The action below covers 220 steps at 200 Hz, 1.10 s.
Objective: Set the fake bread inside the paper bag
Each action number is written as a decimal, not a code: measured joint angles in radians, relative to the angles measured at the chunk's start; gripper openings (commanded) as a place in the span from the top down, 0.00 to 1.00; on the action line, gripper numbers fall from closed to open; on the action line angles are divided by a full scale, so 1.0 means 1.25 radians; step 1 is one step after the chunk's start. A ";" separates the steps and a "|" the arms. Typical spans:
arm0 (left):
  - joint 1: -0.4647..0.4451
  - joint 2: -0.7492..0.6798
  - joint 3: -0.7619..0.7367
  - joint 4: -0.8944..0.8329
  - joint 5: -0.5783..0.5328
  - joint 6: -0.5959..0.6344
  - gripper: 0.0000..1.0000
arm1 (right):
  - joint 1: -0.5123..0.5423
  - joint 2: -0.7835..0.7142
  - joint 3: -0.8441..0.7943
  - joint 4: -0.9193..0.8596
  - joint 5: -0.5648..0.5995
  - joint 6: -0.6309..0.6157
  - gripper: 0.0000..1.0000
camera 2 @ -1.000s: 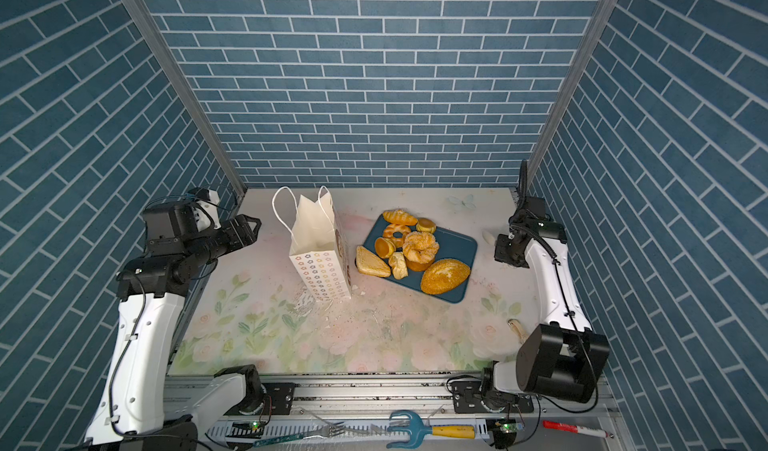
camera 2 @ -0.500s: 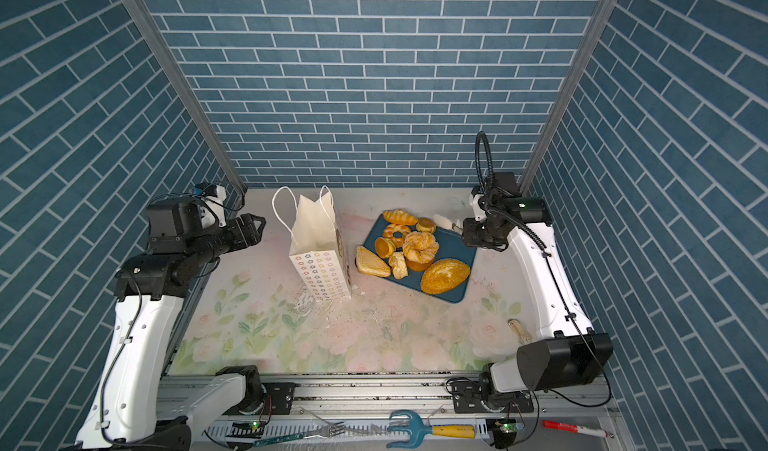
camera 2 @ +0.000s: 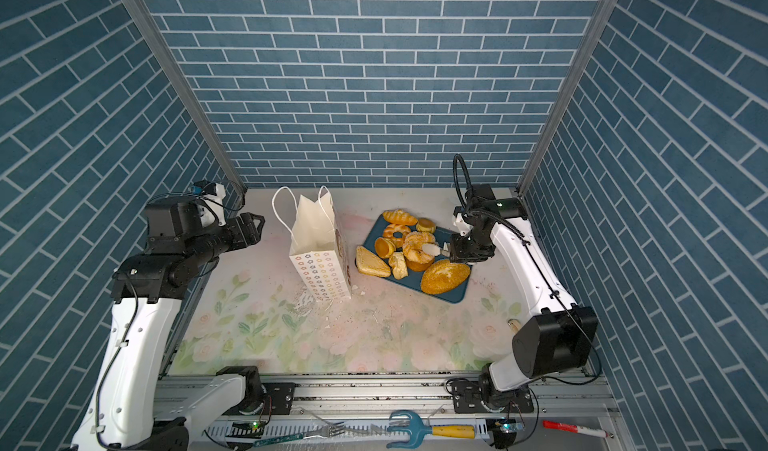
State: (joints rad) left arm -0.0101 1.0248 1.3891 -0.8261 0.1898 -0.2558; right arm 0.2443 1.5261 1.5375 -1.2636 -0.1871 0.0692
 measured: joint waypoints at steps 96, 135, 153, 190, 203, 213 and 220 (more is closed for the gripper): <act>-0.024 0.000 0.005 -0.007 -0.021 0.000 0.21 | 0.003 0.062 -0.008 0.044 -0.016 0.001 0.69; -0.029 0.002 0.011 -0.008 -0.027 0.000 0.21 | 0.003 0.064 -0.015 0.048 -0.015 0.001 0.76; -0.030 0.002 0.012 -0.008 -0.028 0.000 0.21 | 0.003 0.064 -0.015 0.048 -0.015 0.001 0.78; -0.033 0.002 0.013 -0.010 -0.030 0.000 0.21 | 0.003 0.053 -0.024 0.054 -0.012 0.001 0.81; -0.033 0.002 0.017 -0.014 -0.032 0.000 0.21 | 0.003 0.044 -0.027 0.055 -0.012 0.001 0.82; -0.034 0.002 0.024 -0.020 -0.032 0.000 0.21 | 0.003 0.037 -0.027 0.057 -0.012 0.001 0.83; -0.034 0.002 0.029 -0.023 -0.032 -0.001 0.21 | 0.003 0.033 -0.027 0.058 -0.012 0.001 0.83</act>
State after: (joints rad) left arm -0.0525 1.0275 1.4250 -0.8555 0.1493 -0.2565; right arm 0.2478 1.5677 1.5040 -1.1915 -0.2016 0.0704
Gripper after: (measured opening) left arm 0.787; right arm 0.273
